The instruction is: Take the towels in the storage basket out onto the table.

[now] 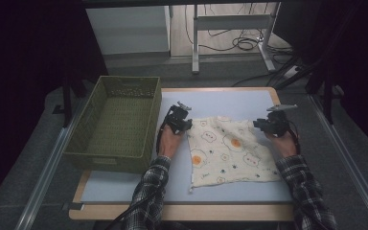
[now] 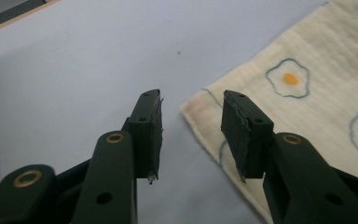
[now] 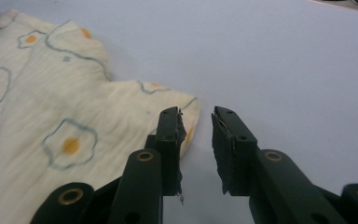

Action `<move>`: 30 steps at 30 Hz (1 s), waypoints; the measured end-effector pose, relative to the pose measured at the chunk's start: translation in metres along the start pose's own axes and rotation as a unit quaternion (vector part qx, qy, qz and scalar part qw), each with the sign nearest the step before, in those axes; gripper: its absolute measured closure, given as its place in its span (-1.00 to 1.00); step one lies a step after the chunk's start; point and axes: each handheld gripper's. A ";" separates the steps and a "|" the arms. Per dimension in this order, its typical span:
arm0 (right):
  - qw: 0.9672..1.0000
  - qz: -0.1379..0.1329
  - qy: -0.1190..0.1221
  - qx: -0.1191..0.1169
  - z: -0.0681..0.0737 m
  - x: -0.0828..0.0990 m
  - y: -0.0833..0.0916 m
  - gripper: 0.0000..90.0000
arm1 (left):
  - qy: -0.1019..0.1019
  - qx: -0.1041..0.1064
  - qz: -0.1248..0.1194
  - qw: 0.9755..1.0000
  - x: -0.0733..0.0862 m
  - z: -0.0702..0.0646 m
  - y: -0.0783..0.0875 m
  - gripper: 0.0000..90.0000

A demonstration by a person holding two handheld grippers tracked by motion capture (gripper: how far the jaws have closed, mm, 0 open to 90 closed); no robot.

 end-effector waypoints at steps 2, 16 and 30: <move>1.000 0.001 0.000 0.001 -0.002 -0.002 -0.009 0.62 | 0.009 0.003 0.000 1.000 0.002 0.003 -0.003 0.28; 0.999 0.032 0.029 0.002 0.007 -0.005 -0.044 0.93 | 0.054 0.043 -0.007 0.998 0.006 0.007 -0.016 0.56; 0.999 -0.020 0.011 0.034 -0.005 -0.037 -0.022 0.97 | 0.007 -0.023 -0.036 0.999 -0.025 0.019 -0.014 0.93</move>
Point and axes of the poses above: each handheld gripper's, and its own axes: y roughly backward along the jaws, x roughly out of its underside, z roughly to its left, and after that the axes turned 9 degrees about -z, right-handed
